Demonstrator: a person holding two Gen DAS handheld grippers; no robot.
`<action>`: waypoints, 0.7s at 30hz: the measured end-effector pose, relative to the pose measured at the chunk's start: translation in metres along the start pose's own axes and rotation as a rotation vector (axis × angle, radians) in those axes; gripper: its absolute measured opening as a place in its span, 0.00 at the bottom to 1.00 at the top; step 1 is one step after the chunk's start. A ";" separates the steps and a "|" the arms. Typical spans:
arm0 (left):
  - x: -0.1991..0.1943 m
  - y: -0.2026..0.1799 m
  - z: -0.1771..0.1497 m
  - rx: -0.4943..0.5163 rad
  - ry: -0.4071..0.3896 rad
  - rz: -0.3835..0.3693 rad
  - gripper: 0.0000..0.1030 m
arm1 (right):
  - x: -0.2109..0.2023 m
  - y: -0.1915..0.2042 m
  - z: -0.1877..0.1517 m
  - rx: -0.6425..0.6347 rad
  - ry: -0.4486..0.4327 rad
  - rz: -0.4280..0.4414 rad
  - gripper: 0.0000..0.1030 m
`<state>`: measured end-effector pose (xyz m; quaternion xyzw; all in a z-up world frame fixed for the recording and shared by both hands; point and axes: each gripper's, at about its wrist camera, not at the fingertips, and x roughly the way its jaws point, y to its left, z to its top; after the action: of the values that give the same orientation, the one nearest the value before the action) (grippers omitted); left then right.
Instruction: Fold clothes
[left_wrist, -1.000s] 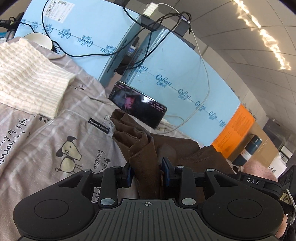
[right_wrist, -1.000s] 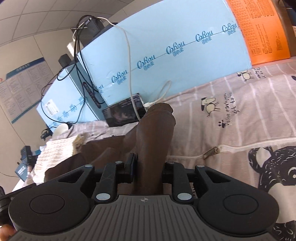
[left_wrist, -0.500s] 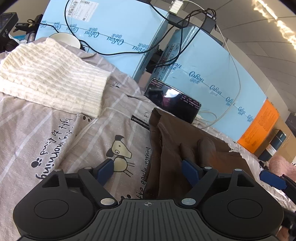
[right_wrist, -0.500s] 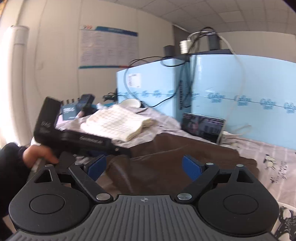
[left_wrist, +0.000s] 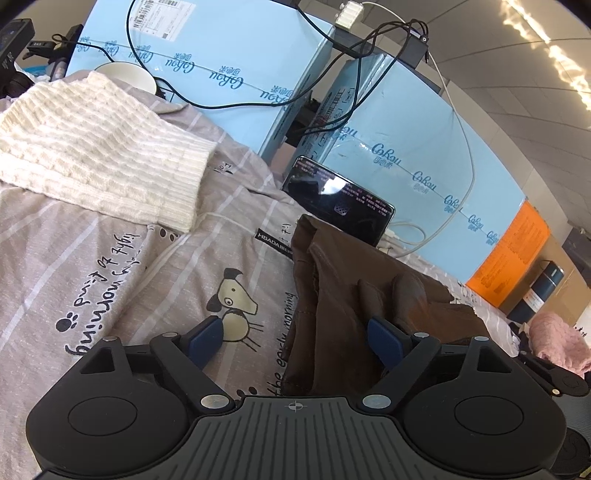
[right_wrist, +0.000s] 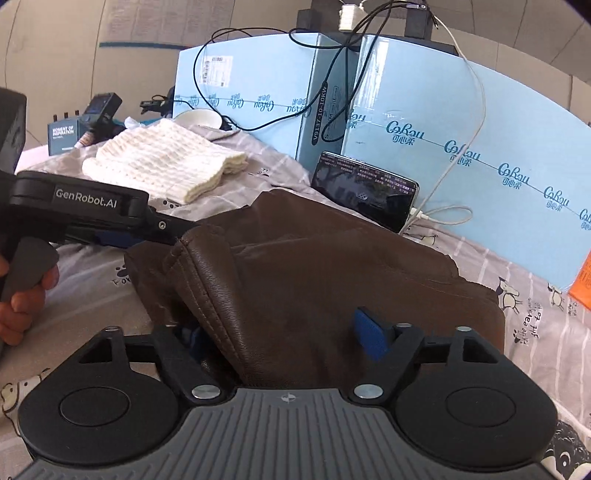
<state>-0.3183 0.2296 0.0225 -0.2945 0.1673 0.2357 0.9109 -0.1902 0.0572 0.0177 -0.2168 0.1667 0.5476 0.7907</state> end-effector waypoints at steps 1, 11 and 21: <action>0.000 0.001 0.000 -0.005 -0.001 -0.004 0.85 | 0.000 0.001 0.002 0.002 -0.008 -0.007 0.37; -0.002 0.004 0.002 -0.022 0.002 -0.031 0.85 | -0.082 -0.061 0.003 0.359 -0.378 -0.193 0.09; 0.020 -0.018 0.048 0.235 -0.014 -0.176 0.86 | -0.159 -0.140 -0.087 0.807 -0.494 -0.475 0.12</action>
<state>-0.2845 0.2525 0.0588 -0.1977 0.1608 0.1361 0.9574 -0.1164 -0.1578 0.0458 0.2082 0.1192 0.2804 0.9294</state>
